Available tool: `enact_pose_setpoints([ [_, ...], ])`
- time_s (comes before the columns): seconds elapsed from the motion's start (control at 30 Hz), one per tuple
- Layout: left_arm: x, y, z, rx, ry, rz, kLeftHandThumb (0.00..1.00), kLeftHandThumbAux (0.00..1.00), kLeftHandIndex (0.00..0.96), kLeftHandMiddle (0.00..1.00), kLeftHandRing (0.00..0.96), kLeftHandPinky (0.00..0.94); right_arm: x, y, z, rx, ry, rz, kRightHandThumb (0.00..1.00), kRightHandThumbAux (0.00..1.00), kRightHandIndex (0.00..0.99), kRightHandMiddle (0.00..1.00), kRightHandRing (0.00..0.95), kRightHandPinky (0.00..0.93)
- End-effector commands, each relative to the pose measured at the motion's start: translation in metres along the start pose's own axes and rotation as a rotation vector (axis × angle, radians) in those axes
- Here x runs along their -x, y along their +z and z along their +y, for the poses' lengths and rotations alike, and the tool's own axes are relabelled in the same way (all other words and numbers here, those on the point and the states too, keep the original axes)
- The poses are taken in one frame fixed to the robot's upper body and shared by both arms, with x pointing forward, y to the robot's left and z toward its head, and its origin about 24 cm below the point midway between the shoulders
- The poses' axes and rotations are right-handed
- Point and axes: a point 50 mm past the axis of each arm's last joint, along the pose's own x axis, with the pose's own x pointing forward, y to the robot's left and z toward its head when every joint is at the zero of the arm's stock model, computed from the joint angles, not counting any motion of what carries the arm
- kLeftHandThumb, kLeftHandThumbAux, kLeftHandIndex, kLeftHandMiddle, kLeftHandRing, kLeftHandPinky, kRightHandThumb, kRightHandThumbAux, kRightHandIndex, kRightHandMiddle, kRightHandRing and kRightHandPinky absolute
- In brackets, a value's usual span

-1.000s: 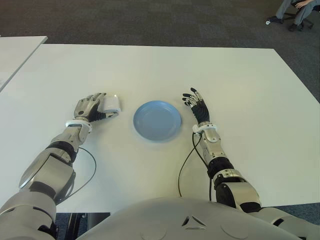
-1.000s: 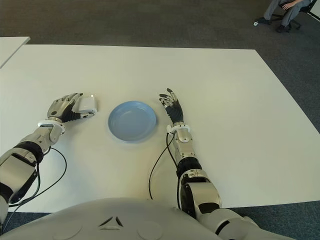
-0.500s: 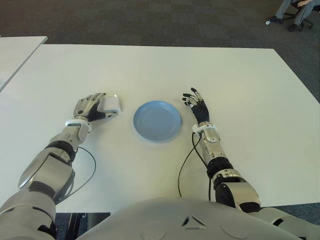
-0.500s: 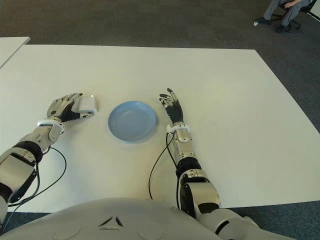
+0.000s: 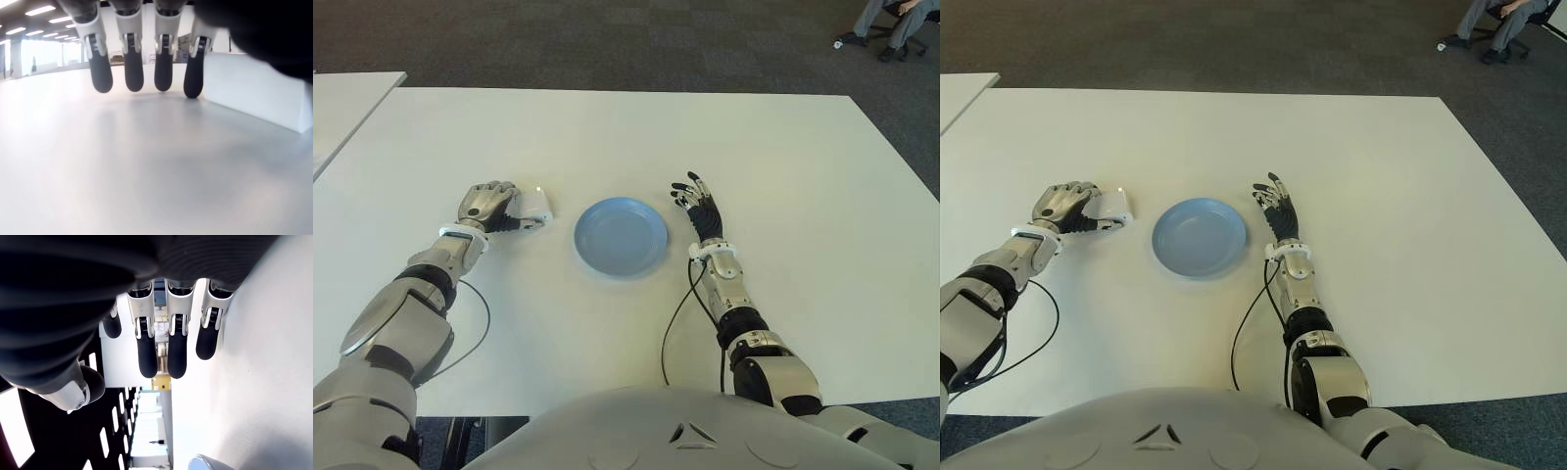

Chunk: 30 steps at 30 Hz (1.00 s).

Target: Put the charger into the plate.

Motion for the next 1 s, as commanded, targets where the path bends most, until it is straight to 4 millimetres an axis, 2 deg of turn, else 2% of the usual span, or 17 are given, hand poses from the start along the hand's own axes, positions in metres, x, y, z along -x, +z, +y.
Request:
enact_pose_setpoints([
  [0.03,0.037,0.006,-0.055,-0.189,-0.328,-0.138,0.712,0.697,0.436,0.766,0.774,0.709,0.008,-0.019,0.000,-0.015,-0.013,0.108,0.000,0.557,0.076,0.287,0.270,0.230],
  [0.67,0.039,0.009,-0.052,-0.200,-0.356,-0.265,0.717,0.701,0.436,0.732,0.754,0.711,0.006,-0.019,-0.001,-0.004,-0.014,0.120,0.000,0.549,0.081,0.287,0.271,0.235],
  [1.0,0.032,0.004,-0.033,-0.160,-0.269,-0.290,0.715,0.702,0.437,0.734,0.750,0.709,0.005,-0.020,0.001,-0.007,-0.016,0.126,0.000,0.546,0.084,0.290,0.275,0.241],
])
